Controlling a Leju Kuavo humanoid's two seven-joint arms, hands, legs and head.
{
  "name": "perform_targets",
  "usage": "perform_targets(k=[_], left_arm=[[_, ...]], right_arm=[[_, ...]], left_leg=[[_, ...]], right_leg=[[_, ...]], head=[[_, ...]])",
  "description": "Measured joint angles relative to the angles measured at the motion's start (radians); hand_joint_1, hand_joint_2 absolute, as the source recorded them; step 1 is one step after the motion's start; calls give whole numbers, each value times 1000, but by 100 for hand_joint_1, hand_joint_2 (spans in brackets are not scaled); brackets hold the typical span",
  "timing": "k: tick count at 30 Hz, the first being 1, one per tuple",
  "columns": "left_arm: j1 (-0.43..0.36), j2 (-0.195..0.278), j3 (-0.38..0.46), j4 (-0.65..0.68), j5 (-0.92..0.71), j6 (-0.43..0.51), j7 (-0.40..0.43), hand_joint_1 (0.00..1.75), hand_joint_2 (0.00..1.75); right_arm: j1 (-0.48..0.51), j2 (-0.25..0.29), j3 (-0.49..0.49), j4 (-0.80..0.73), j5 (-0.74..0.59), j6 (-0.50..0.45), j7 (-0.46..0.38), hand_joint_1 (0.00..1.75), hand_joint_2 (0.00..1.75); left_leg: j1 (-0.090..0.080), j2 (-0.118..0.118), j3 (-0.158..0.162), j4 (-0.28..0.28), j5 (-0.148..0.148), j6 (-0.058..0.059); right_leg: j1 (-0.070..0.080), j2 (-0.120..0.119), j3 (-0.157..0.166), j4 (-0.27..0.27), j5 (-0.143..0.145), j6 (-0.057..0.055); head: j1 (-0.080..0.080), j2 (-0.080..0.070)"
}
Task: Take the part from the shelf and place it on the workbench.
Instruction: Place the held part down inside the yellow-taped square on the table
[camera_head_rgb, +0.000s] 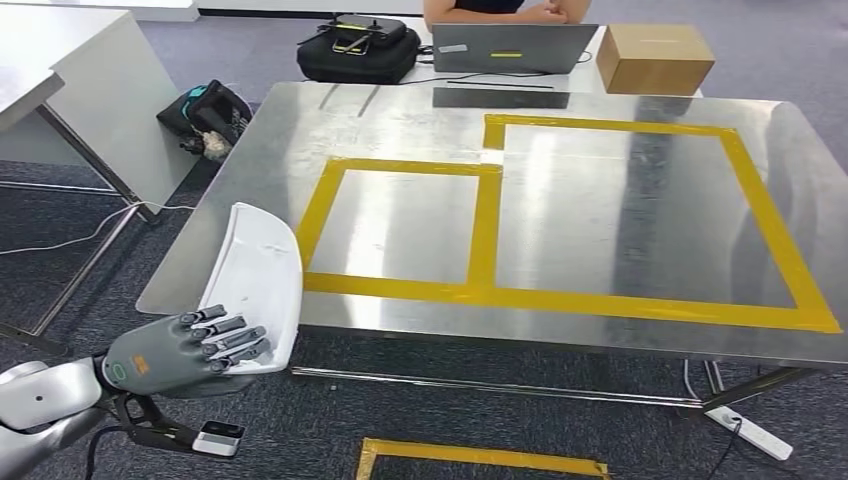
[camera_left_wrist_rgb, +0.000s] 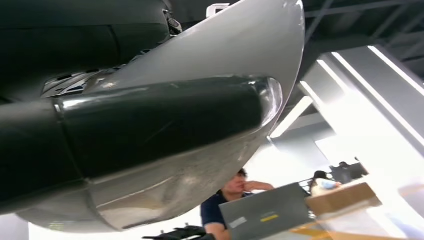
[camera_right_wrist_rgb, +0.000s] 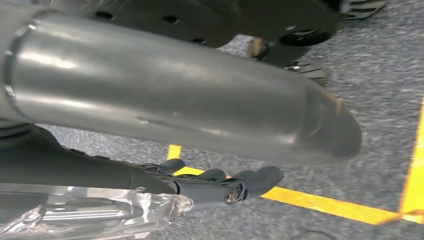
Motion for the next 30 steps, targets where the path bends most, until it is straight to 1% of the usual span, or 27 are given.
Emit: perform_targets(k=[1, 2, 3, 4, 5, 6, 7, 8, 9, 10, 11, 12, 15, 16, 19, 22, 24, 26, 30], left_arm=[[0, -2, 6, 0, 0, 0, -1, 175, 0], [1, -4, 11, 0, -2, 0, -2, 175, 0], [4, -6, 15, 0, -5, 0, -4, 175, 0], [9, -10, 19, 0, -10, 0, -6, 175, 0], [17, -14, 24, 0, -14, 0, -10, 175, 0], [25, -18, 30, 0, -17, 0, -14, 175, 0], [32, -22, 36, 0, -18, 0, -18, 175, 0], [37, -25, 42, 0, -18, 0, -22, 175, 0], [41, -28, 48, 0, -17, 0, -26, 175, 0], [43, -30, 53, 0, -15, 0, -30, 175, 0], [45, -31, 58, 0, -13, 0, -34, 175, 0], [47, -32, 62, 0, -11, 0, -37, 175, 0], [51, -34, 72, 0, -8, 0, -41, 175, 0], [51, -34, 75, 0, -7, 0, -41, 175, 0], [51, -37, 81, 0, -6, 0, -44, 175, 0], [35, -41, 69, 6, 3, -1, -42, 175, 0], [0, -50, 40, 21, 10, -8, -31, 175, 0], [-45, -69, -3, 42, 13, -22, -15, 175, 0], [-134, -136, -105, 105, 12, -57, 35, 175, 0]], right_arm=[[-3, 0, 0, 0, 0, 0, -1, 0, 0], [-6, 0, 1, 0, 0, 0, -1, 0, 0], [-8, 0, 1, 0, 0, 0, -2, 0, 0], [-9, 0, 2, 0, 1, 0, -2, 0, 0], [-9, 0, 3, 0, 1, 0, -2, 0, 0], [-9, 0, 3, 0, 1, 0, -2, 0, 0], [-8, 0, 4, 0, 2, 0, -2, 0, 0], [-7, 0, 4, 0, 2, 0, -2, 0, 0], [-6, 0, 5, 0, 2, 0, -2, 0, 0], [-7, 0, 5, 0, 3, 0, -2, 0, 0], [-7, 0, 6, 0, 4, 0, -2, 0, 0], [-8, 0, 6, 1, 4, 0, -2, 0, 0], [-10, 1, 9, 1, 6, -1, -1, 0, 0], [-10, 1, 9, 1, 6, -1, -1, 0, 0], [-10, 1, 10, 1, 8, -1, -1, 0, 0], [-11, 1, 15, 1, 14, -3, -1, 0, 0], [-12, 1, 18, 1, 19, -3, 0, 0, 0], [-15, 1, 23, 1, 22, -3, 0, 0, 0], [-17, 4, 35, 1, 30, 2, 1, 0, 0]], left_leg=[[2, -1, 9, -2, -3, 7], [3, -1, 17, -5, -7, 14], [2, -1, 22, -5, -13, 19], [1, -1, 27, -5, -21, 23], [-1, -2, 33, -4, -28, 25], [-2, -3, 41, -4, -37, 25], [-2, -5, 51, -3, -46, 24], [-1, -7, 63, -3, -55, 22], [-1, -9, 73, -2, -65, 19], [-3, -11, 81, 0, -73, 14], [-5, -13, 86, 3, -80, 10], [-7, -14, 87, 5, -83, 10], [-9, -15, 89, 0, -82, 17], [-9, -14, 92, -4, -82, 18], [-9, -14, 98, -15, -83, 14], [-7, -14, 99, -19, -83, 3], [-6, -14, 99, -19, -83, -4], [-7, -15, 99, -19, -83, -6], [-8, -15, 99, -19, -82, -6]], right_leg=[[0, -5, -5, 19, -14, 5], [1, -10, -26, 62, -35, 8], [1, -14, -65, 126, -61, 11], [2, -16, -113, 197, -85, 12], [2, -16, -158, 254, -94, 13], [2, -16, -189, 277, -81, 13], [2, -16, -201, 262, -46, 12], [2, -17, -194, 210, 5, 11], [2, -17, -178, 141, 58, 9], [2, -17, -158, 82, 96, 6], [1, -17, -144, 42, 119, 3], [1, -16, -137, 24, 127, 2], [1, -13, -135, 20, 125, -2], [2, -12, -135, 20, 124, -5], [3, -12, -134, 19, 119, -12], [6, -13, -134, 19, 117, -16], [7, -14, -133, 19, 117, -16], [6, -15, -132, 19, 117, -17], [5, -15, -129, 14, 121, -16]], head=[[1, 0], [1, 0], [2, 0], [2, 0], [2, 0], [2, 0], [2, 0], [2, 0], [2, 0], [3, 0], [2, 0], [2, 0], [1, 0], [1, 0], [1, 0], [2, 0], [2, 0], [2, 0], [2, 0]])
